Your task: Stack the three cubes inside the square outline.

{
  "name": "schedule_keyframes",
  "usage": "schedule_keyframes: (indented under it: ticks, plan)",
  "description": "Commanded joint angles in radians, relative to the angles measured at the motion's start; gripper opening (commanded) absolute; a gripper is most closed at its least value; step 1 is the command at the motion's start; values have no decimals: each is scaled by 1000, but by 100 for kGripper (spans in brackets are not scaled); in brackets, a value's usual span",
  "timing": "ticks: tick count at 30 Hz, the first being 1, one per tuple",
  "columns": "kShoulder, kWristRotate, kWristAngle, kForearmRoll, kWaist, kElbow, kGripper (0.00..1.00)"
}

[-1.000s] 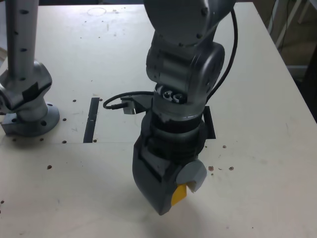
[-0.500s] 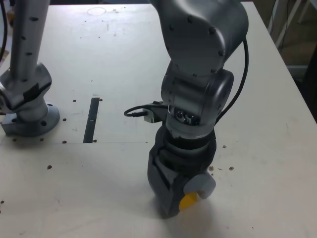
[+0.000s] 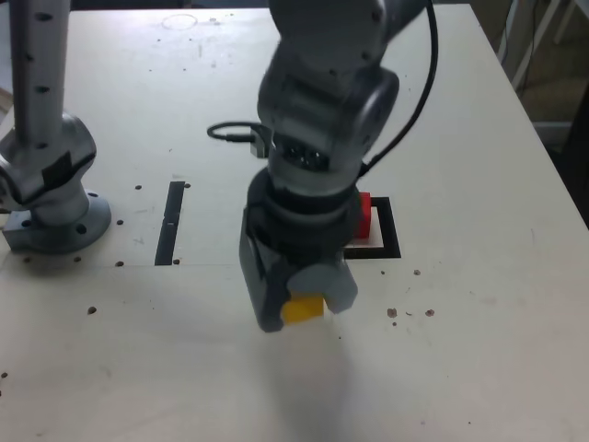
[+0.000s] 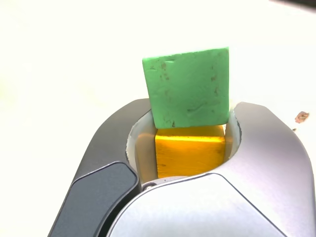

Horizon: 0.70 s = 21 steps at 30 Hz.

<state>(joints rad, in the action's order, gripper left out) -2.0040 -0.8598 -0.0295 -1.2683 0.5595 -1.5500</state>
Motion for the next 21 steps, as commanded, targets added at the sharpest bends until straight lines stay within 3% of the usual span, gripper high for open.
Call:
schedule_keyframes:
  ticks: [1, 9, 16, 21]
  plan:
    - [23, 16, -11, -29, -2, -22, 14]
    - [87, 248, 7, -86, -85, -40, 14]
    - [138, 432, -45, -112, -169, -34, 14]
    - [145, 561, -53, -129, -251, -17, 15]
